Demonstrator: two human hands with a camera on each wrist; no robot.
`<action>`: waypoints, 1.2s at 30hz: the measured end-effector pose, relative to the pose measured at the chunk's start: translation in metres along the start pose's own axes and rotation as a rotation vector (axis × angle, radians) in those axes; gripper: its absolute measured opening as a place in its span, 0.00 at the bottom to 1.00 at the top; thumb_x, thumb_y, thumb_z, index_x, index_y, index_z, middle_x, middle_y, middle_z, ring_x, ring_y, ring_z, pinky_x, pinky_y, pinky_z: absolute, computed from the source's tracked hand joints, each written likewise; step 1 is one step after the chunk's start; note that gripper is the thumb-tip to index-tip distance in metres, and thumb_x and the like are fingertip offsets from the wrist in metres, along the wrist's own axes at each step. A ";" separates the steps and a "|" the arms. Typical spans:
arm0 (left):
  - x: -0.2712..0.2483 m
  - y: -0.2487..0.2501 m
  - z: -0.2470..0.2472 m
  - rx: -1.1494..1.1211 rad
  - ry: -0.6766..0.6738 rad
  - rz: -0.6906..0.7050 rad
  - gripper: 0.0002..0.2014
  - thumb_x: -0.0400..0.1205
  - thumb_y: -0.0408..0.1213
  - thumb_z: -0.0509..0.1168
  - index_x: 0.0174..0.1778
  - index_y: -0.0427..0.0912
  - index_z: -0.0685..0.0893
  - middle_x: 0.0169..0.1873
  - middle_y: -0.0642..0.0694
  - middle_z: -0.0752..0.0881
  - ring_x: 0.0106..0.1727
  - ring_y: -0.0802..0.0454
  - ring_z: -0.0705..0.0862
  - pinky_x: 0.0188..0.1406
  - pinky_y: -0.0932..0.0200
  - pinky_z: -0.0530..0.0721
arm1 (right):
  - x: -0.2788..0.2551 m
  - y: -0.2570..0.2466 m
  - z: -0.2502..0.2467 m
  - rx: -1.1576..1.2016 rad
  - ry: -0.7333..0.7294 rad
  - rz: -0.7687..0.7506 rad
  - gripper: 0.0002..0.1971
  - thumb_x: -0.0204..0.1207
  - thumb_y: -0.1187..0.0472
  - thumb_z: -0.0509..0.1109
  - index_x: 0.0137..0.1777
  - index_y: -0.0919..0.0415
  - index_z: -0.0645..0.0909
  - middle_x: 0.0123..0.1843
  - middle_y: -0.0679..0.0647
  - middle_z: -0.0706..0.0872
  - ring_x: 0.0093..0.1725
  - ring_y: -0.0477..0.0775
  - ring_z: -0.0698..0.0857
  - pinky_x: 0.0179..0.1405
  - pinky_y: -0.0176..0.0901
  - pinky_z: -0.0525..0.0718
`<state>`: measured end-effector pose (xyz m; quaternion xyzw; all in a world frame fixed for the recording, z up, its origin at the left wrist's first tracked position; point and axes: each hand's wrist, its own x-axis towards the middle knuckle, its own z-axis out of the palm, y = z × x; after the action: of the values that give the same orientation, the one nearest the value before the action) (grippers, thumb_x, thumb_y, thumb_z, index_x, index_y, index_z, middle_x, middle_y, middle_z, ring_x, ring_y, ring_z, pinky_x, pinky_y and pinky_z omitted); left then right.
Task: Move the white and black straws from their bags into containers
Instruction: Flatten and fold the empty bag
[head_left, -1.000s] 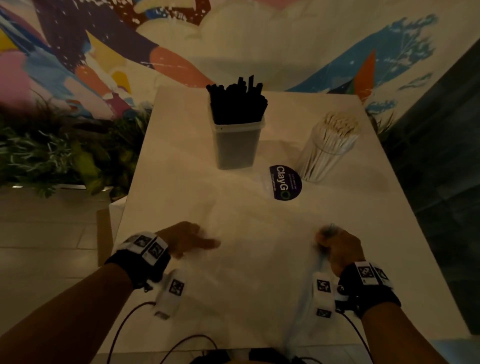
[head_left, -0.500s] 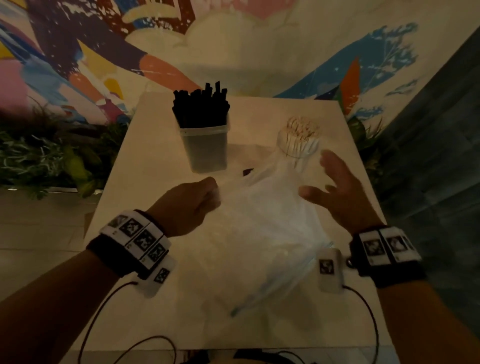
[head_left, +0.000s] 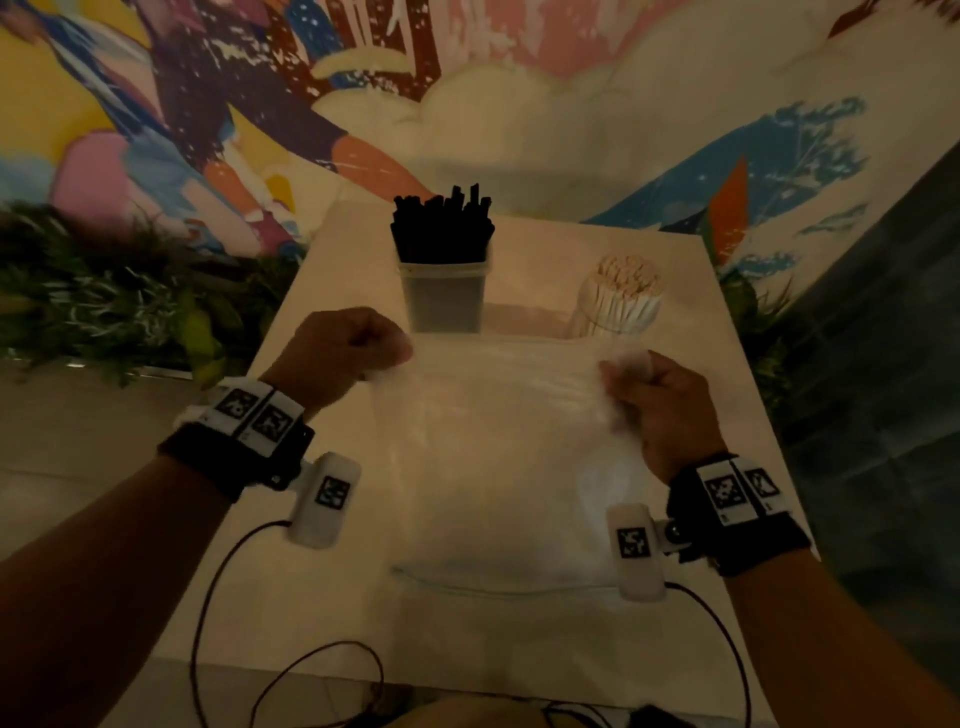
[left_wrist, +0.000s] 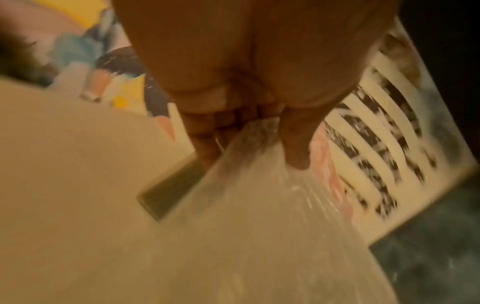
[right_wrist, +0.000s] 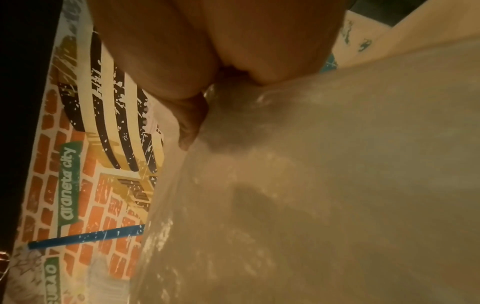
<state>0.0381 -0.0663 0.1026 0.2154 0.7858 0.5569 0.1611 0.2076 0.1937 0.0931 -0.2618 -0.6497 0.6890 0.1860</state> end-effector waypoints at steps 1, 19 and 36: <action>-0.001 -0.003 0.003 -0.181 0.147 -0.002 0.09 0.69 0.36 0.77 0.29 0.54 0.86 0.25 0.54 0.84 0.31 0.53 0.81 0.34 0.56 0.79 | -0.001 0.000 0.003 0.038 0.010 -0.007 0.11 0.73 0.68 0.73 0.30 0.57 0.86 0.26 0.55 0.79 0.28 0.55 0.74 0.27 0.44 0.77; -0.030 -0.037 0.040 -0.531 -0.103 -0.335 0.08 0.73 0.36 0.73 0.39 0.35 0.83 0.28 0.44 0.86 0.32 0.46 0.86 0.30 0.53 0.87 | -0.022 0.020 -0.031 -0.150 -0.229 0.318 0.14 0.66 0.58 0.73 0.52 0.58 0.87 0.48 0.55 0.91 0.50 0.58 0.87 0.55 0.54 0.83; -0.030 -0.030 0.001 -0.467 -0.306 0.027 0.20 0.48 0.52 0.84 0.34 0.51 0.92 0.30 0.48 0.90 0.32 0.53 0.88 0.30 0.60 0.86 | -0.015 0.015 -0.032 0.039 -0.080 0.227 0.09 0.66 0.76 0.70 0.39 0.63 0.87 0.32 0.58 0.90 0.27 0.55 0.86 0.22 0.40 0.84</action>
<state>0.0593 -0.0898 0.0748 0.2644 0.5997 0.6860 0.3161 0.2398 0.2087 0.0794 -0.3024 -0.6093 0.7280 0.0859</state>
